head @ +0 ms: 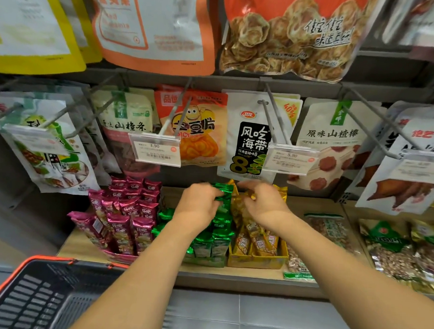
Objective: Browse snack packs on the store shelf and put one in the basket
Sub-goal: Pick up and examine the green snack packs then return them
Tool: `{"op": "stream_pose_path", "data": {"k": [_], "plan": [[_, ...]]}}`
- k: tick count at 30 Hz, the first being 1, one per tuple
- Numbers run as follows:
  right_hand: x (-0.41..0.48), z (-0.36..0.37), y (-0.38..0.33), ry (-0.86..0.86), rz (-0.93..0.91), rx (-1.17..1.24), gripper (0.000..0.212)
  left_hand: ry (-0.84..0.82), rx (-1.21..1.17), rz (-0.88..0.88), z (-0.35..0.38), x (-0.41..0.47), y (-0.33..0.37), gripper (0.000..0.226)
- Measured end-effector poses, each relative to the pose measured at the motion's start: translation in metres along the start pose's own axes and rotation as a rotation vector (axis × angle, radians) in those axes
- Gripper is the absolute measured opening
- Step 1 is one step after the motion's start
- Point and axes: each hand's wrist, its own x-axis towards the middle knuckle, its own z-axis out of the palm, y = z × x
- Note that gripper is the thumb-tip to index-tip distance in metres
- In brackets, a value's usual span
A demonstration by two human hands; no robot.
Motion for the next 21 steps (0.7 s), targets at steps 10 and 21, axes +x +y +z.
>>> {"op": "stream_pose_path", "data": {"k": [10, 21], "plan": [[0.057, 0.038, -0.005, -0.154, 0.073, -0.098, 0.048, -0.107, 0.041, -0.061, 0.018, 0.001, 0.001, 0.025], [0.007, 0.026, -0.005, 0.434, 0.044, 0.143, 0.026, -0.231, 0.198, 0.059, 0.017, -0.002, -0.003, 0.036]]}}
